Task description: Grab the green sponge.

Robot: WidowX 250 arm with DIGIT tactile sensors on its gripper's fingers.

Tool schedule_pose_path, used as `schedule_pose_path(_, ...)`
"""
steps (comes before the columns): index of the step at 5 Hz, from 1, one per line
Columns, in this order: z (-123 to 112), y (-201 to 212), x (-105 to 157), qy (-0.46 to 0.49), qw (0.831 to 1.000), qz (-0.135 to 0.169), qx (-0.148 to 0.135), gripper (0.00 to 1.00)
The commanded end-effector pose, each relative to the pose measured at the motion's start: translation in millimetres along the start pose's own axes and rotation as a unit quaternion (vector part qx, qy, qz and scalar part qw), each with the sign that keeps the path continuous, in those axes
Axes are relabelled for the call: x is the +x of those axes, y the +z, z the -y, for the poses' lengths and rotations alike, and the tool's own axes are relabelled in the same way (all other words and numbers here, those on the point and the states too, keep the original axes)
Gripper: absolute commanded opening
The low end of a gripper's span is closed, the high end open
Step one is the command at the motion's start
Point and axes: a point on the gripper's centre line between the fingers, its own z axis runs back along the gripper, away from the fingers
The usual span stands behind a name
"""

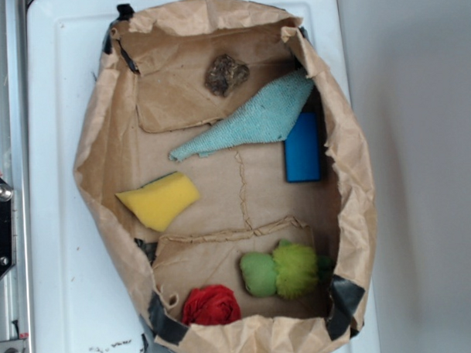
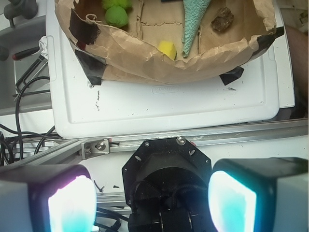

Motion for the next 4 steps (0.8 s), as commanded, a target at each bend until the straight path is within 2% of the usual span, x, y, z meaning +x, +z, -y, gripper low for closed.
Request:
schedule_pose_path(1, 0, 0, 0, 0.0, 1.0, 0.0, 0.0, 1.0)
schedule_pose_path(2, -5, -3, 44, 0.03, 0.999, 0.004, -0.01, 1.0)
schedule_pose_path(3, -13, -26, 85, 0.017, 1.0, -0.007, -0.023, 1.0)
schedule_pose_path(4, -30, -39, 110, 0.003, 1.0, 0.0, -0.02, 1.0)
